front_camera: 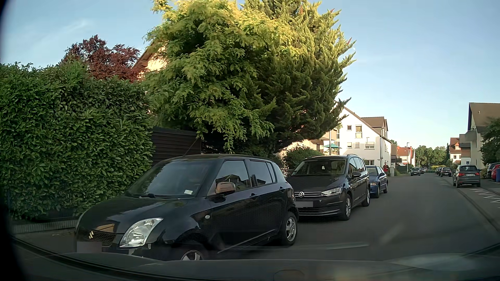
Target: Follow the waypoints while adhering to traffic rules and regulations
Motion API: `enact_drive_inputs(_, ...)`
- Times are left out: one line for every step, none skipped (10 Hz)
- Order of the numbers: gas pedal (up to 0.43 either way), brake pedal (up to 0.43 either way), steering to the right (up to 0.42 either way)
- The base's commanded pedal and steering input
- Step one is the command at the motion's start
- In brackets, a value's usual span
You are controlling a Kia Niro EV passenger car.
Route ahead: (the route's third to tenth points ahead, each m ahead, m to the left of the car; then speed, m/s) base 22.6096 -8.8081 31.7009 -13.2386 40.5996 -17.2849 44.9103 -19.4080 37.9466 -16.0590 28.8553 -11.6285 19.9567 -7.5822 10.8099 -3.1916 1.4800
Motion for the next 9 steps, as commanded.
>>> enact_drive_inputs(0.028, 0.03, 0.493)
enact_drive_inputs(0.028, 0.03, 0.513)
enact_drive_inputs(0.039, 0.03, 0.517)
enact_drive_inputs(0.039, 0.03, 0.516)
enact_drive_inputs(0.047, 0.03, 0.515)
enact_drive_inputs(0.079, 0.03, 0.508)
enact_drive_inputs(0.079, 0.03, 0.498)
enact_drive_inputs(0.098, 0.03, 0.488)
enact_drive_inputs(0.098, 0.03, 0.476)
